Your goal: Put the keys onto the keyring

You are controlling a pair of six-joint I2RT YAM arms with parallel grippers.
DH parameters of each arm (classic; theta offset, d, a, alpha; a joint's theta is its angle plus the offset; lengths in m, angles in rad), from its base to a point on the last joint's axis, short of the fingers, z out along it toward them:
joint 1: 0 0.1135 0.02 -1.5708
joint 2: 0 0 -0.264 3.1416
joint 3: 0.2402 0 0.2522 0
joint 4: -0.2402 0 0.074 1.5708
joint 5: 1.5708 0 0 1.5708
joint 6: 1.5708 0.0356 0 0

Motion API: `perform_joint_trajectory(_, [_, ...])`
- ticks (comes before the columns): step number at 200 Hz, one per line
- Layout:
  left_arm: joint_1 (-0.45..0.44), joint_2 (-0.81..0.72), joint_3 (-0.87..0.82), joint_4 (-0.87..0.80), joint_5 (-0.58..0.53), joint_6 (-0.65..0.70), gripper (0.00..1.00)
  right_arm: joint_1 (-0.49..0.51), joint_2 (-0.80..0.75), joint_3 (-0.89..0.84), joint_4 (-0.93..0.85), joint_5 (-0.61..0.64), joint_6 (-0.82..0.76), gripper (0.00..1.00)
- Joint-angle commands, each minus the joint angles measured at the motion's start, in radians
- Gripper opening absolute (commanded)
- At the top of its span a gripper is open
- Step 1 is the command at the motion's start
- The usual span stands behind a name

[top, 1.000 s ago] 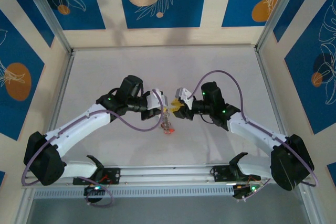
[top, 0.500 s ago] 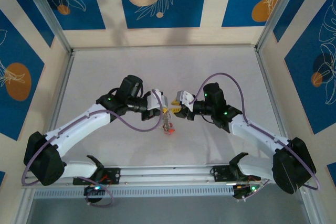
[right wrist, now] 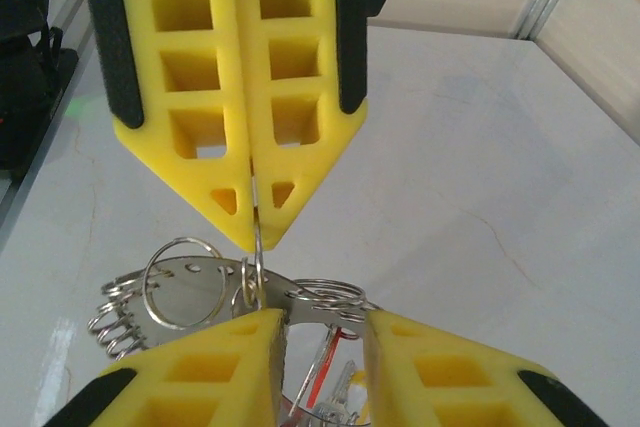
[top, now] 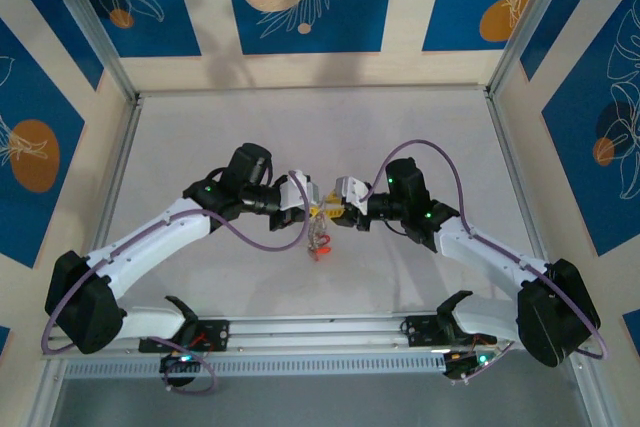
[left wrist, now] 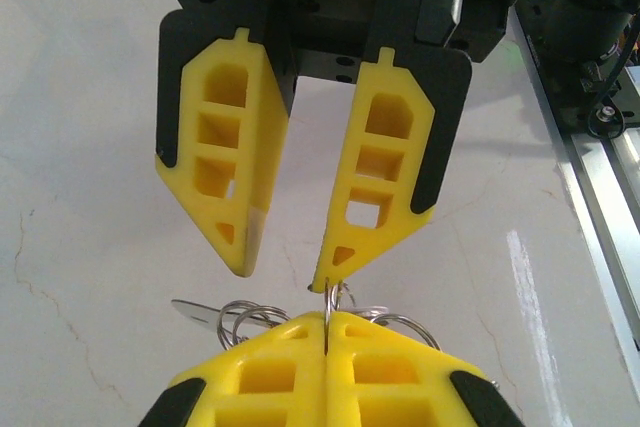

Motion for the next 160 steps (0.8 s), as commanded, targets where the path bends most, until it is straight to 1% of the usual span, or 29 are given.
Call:
perform_joint_trajectory(1, [0.009, 0.007, 0.005, 0.045, 0.045, -0.007, 0.0, 0.013, -0.022, -0.01, -0.029, -0.021, -0.047, 0.28])
perform_joint_trajectory(44, [0.009, 0.016, 0.009, 0.044, 0.051, -0.008, 0.0, 0.019, -0.044, -0.043, -0.012, -0.029, -0.103, 0.28])
perform_joint_trajectory(108, [0.01, 0.028, 0.013, 0.049, 0.077, -0.006, 0.0, 0.037, -0.009, -0.031, 0.028, -0.033, -0.07, 0.29])
perform_joint_trajectory(142, [0.01, 0.025, 0.013, 0.057, 0.084, -0.011, 0.0, 0.038, 0.01, -0.019, 0.044, -0.025, -0.063, 0.27])
perform_joint_trajectory(160, [0.009, 0.025, 0.011, 0.06, 0.087, -0.011, 0.0, 0.038, 0.017, -0.018, 0.048, -0.021, -0.059, 0.25])
